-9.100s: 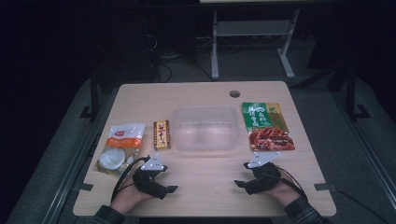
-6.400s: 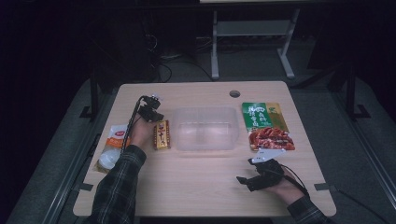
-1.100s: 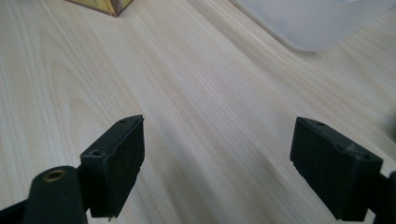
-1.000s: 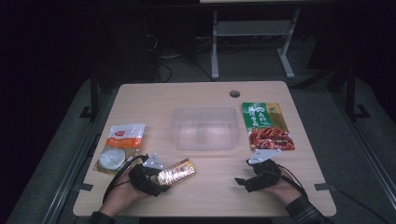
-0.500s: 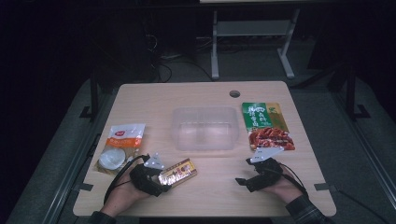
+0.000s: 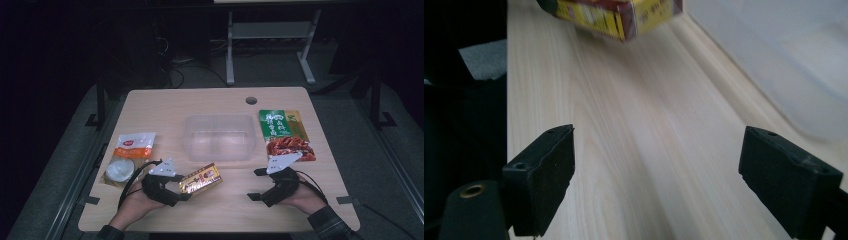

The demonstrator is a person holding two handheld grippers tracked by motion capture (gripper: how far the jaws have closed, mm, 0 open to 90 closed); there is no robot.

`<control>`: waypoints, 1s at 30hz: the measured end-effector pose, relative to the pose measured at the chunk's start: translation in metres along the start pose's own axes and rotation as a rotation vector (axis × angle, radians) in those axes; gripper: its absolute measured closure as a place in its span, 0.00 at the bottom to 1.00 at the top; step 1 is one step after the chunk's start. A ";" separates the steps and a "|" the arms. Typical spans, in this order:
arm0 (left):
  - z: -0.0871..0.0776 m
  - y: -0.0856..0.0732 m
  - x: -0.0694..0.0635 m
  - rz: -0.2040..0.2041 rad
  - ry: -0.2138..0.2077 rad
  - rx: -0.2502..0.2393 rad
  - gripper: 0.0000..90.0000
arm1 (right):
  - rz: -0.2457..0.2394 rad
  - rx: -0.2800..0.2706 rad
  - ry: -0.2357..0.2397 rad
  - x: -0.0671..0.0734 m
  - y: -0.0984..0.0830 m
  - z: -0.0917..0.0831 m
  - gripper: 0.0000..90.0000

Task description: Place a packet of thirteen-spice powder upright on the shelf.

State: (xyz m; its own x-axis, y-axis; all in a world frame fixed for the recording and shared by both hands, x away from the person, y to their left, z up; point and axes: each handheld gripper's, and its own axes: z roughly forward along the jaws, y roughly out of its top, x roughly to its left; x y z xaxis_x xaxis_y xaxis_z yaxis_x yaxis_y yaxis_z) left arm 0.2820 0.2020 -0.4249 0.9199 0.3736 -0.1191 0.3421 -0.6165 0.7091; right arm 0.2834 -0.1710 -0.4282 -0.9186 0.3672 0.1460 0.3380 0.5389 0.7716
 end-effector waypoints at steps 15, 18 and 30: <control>0.014 0.027 0.002 0.138 -0.108 -0.073 0.36 | -0.120 -0.108 0.127 -0.014 0.036 0.001 0.16; 0.016 0.031 -0.001 0.153 -0.123 -0.079 0.36 | -0.119 -0.107 0.162 -0.017 0.036 0.007 0.17; 0.020 0.035 -0.008 0.180 -0.184 -0.096 0.36 | -0.141 -0.116 0.232 -0.011 0.039 0.014 0.24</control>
State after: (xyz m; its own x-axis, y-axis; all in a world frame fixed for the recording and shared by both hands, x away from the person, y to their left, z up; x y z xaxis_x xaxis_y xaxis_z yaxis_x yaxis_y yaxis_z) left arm 0.2909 0.1631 -0.4132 0.9867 0.1256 -0.1032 0.1580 -0.5900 0.7918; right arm 0.3095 -0.1432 -0.4080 -0.9816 0.1049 0.1596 0.1905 0.4770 0.8580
